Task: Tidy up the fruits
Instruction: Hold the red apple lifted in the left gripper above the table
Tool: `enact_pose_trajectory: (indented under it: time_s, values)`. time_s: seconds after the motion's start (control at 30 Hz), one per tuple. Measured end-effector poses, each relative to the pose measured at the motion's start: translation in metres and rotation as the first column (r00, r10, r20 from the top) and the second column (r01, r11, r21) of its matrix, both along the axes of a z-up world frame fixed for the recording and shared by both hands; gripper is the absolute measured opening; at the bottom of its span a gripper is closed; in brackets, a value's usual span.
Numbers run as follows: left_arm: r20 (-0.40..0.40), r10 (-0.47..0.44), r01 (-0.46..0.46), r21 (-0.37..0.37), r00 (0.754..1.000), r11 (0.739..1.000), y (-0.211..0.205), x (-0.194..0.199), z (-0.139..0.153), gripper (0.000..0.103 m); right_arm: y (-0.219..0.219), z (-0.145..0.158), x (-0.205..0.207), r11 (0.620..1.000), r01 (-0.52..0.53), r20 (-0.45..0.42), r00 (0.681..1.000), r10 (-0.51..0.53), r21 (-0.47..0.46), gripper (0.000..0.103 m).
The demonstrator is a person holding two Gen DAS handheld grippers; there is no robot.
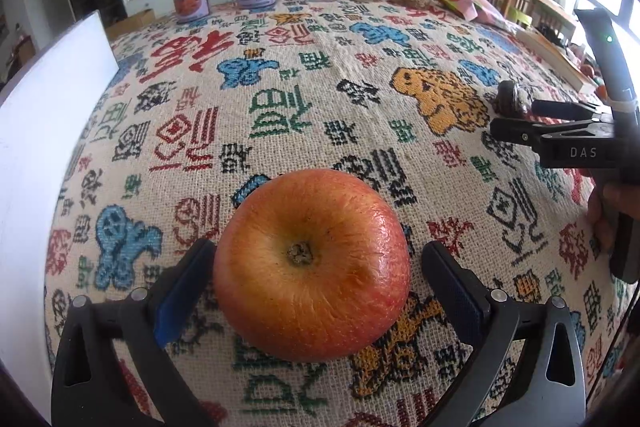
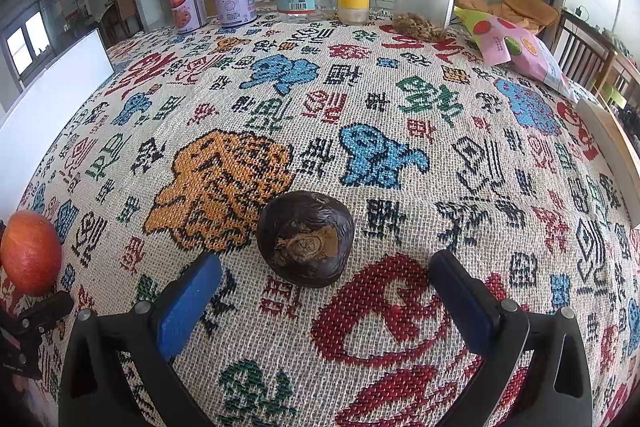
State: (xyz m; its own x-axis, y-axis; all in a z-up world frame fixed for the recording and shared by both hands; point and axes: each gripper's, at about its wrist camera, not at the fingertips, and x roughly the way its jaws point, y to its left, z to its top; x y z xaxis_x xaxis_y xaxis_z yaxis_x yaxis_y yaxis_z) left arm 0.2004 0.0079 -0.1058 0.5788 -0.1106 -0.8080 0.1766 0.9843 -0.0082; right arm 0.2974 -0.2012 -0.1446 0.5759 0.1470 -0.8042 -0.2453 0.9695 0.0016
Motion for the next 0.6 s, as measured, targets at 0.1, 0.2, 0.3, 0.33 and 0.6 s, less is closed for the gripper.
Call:
enact_pose_trajectory:
  time_s: [0.1, 0.2, 0.3, 0.33, 0.6]
  values:
    - [0.000, 0.001, -0.001, 0.000, 1.000, 1.000, 0.0001, 0.0005, 0.0000, 0.103, 0.0003, 0.0000, -0.0001, 1.000, 0.000, 0.000, 1.000, 0.000, 0.001, 0.103]
    - [0.000, 0.003, -0.003, 0.000, 1.000, 1.000, 0.0007, 0.0006, -0.0003, 0.103, -0.0001, 0.0001, 0.0000, 1.000, 0.000, 0.000, 1.000, 0.000, 0.003, 0.103]
    - [0.000, 0.005, -0.005, 0.000, 1.000, 1.000, 0.0008, 0.0006, -0.0003, 0.103, 0.0002, 0.0002, 0.0000, 1.000, 0.000, 0.000, 1.000, 0.000, 0.000, 0.103]
    - [0.001, 0.008, -0.008, 0.000, 1.000, 1.000, 0.0010, 0.0005, -0.0004, 0.103, 0.0001, 0.0003, 0.0000, 1.000, 0.001, 0.000, 1.000, -0.001, 0.000, 0.103]
    - [0.001, 0.018, -0.018, -0.001, 1.000, 1.000, 0.0024, 0.0000, -0.0005, 0.103, -0.0001, -0.0002, 0.0000, 1.000, 0.000, 0.000, 1.000, 0.000, 0.001, 0.103]
